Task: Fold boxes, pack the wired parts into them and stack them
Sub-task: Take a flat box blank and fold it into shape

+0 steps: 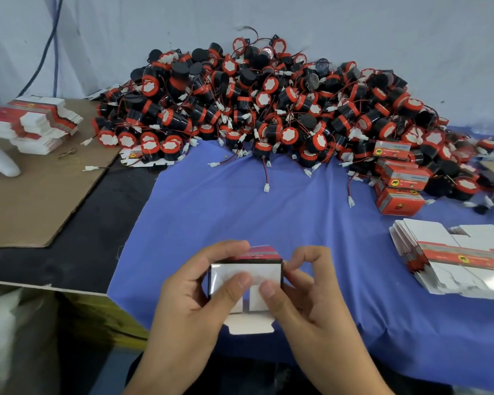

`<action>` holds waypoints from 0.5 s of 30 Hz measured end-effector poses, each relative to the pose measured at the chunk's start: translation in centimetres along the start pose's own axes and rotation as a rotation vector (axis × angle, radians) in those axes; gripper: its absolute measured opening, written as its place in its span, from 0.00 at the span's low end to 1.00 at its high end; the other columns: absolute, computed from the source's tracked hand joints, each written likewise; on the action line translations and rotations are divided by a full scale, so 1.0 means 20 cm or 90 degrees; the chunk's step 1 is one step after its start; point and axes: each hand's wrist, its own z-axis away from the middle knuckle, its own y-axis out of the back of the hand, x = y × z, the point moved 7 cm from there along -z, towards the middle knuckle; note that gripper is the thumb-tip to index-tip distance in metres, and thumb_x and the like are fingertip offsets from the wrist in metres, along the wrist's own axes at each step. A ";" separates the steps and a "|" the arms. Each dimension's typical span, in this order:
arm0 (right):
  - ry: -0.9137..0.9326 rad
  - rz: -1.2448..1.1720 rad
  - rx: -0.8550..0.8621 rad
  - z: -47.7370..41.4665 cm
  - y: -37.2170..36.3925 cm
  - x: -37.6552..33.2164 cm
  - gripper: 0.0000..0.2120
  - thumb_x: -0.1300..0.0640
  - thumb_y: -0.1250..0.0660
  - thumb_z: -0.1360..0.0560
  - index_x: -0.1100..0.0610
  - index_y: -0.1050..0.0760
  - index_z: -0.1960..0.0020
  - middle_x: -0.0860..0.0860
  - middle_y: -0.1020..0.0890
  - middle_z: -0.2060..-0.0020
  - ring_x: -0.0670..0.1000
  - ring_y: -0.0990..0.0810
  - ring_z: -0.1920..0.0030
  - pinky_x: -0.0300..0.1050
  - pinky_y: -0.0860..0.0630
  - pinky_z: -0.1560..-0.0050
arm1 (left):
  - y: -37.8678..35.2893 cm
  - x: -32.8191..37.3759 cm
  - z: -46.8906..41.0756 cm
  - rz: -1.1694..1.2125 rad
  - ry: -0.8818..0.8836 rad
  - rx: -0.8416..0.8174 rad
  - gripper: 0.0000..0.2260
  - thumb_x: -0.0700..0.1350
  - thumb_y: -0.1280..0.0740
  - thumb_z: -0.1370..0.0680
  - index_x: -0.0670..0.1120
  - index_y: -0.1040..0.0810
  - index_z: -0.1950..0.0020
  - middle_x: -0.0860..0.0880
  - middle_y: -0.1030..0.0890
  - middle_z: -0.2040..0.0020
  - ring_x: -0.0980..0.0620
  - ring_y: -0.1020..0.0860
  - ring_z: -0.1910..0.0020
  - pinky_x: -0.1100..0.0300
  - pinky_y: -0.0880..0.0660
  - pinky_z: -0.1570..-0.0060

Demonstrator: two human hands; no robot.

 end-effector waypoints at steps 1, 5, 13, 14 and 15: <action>0.015 0.024 -0.007 0.01 0.00 0.00 0.10 0.47 0.33 0.21 0.48 0.33 0.51 0.46 0.17 0.58 0.43 0.24 0.64 0.41 0.28 0.61 | 0.01 -0.01 0.00 0.017 0.009 0.009 0.16 0.50 0.26 0.28 0.58 0.17 0.41 0.53 0.15 0.45 0.51 0.17 0.46 0.61 0.19 0.56; 0.003 0.006 -0.130 0.05 -0.01 0.02 0.16 0.44 0.31 0.23 0.53 0.31 0.46 0.45 0.19 0.45 0.49 0.21 0.56 0.47 0.25 0.50 | 0.03 -0.04 -0.01 0.077 0.034 0.046 0.17 0.47 0.24 0.30 0.56 0.17 0.42 0.51 0.15 0.46 0.53 0.18 0.43 0.51 0.22 0.46; 0.025 -0.095 0.017 0.08 -0.02 -0.01 0.18 0.47 0.27 0.26 0.47 0.32 0.42 0.55 0.18 0.40 0.56 0.18 0.43 0.58 0.19 0.46 | -0.06 0.06 0.04 0.083 -0.033 0.016 0.22 0.67 0.35 0.24 0.57 0.20 0.35 0.54 0.18 0.39 0.54 0.19 0.41 0.63 0.21 0.49; 0.021 -0.110 0.015 0.09 -0.03 -0.01 0.18 0.49 0.29 0.25 0.44 0.32 0.39 0.55 0.18 0.39 0.57 0.18 0.41 0.59 0.19 0.43 | -0.06 0.08 0.04 0.090 -0.047 0.007 0.21 0.65 0.34 0.23 0.57 0.21 0.34 0.54 0.19 0.38 0.55 0.19 0.41 0.65 0.22 0.49; 0.019 -0.118 0.014 0.09 -0.04 -0.02 0.20 0.51 0.29 0.25 0.41 0.31 0.36 0.54 0.19 0.37 0.57 0.18 0.40 0.58 0.19 0.42 | -0.07 0.10 0.05 0.088 -0.068 0.000 0.19 0.61 0.33 0.22 0.57 0.21 0.34 0.54 0.19 0.37 0.56 0.19 0.41 0.67 0.22 0.49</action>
